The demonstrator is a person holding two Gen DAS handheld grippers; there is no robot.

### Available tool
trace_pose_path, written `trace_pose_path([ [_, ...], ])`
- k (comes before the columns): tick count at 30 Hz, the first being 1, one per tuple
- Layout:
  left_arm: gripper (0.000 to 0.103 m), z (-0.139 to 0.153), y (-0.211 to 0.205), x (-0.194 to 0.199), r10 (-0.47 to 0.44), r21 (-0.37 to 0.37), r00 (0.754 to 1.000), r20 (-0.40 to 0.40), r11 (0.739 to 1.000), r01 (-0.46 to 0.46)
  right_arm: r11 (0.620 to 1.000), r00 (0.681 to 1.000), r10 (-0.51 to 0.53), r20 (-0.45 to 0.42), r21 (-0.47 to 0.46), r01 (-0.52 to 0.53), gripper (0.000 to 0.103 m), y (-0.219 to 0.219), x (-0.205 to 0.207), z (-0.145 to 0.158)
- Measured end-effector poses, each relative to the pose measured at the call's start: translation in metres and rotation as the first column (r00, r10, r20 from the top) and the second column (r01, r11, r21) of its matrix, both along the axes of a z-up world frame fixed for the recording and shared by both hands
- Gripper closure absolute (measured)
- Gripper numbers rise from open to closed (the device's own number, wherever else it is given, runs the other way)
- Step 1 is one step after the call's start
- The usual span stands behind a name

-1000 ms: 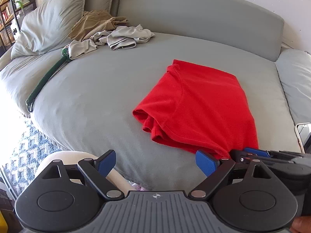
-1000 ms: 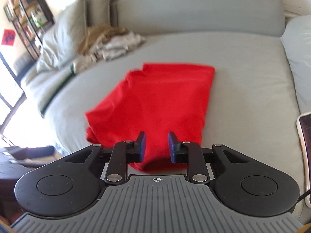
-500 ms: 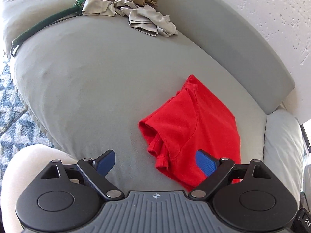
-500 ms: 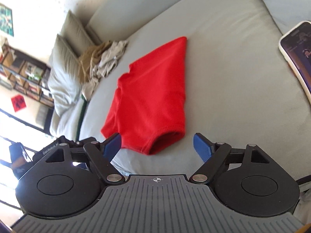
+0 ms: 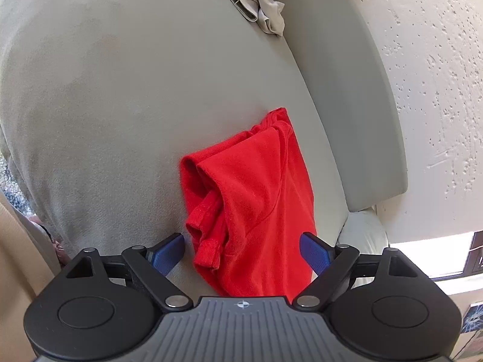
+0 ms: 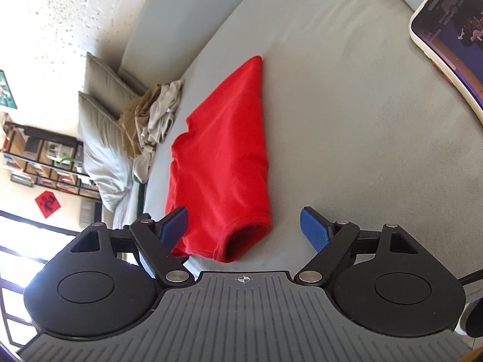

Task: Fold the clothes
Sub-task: 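Grasp the folded red shirt with both grippers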

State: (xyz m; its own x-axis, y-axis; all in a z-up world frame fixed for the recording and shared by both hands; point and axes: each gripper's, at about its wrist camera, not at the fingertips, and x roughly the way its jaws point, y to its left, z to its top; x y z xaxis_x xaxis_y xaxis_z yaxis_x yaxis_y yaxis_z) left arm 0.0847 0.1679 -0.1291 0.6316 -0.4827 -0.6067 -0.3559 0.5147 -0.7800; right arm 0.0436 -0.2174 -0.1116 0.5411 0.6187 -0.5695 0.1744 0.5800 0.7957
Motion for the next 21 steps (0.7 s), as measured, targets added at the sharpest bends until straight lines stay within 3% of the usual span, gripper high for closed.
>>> trace_pose_path([
  [10,0.018,-0.005,-0.011,0.039,-0.048,-0.042,0.998,0.043,0.998,0.05,0.999,0.999,-0.045,0.007,0.006,0.045,0.021,-0.006,0.011,-0.009],
  [14,0.018,-0.001,-0.02,0.052,-0.116,0.0,0.993,0.038,0.993,0.116,0.999,0.999,-0.047,0.009,0.007,0.047,0.023,-0.009,0.028,-0.014],
  [18,0.019,0.005,-0.025,0.057,-0.188,0.068,0.981,0.043,0.98,0.185,1.0,1.0,-0.004,-0.017,0.002,0.004,0.042,-0.007,0.066,-0.025],
  [21,0.019,0.004,-0.026,0.058,-0.233,0.099,0.971,0.053,0.969,0.227,0.998,0.998,0.033,-0.058,0.059,-0.029,0.042,-0.006,0.096,-0.035],
])
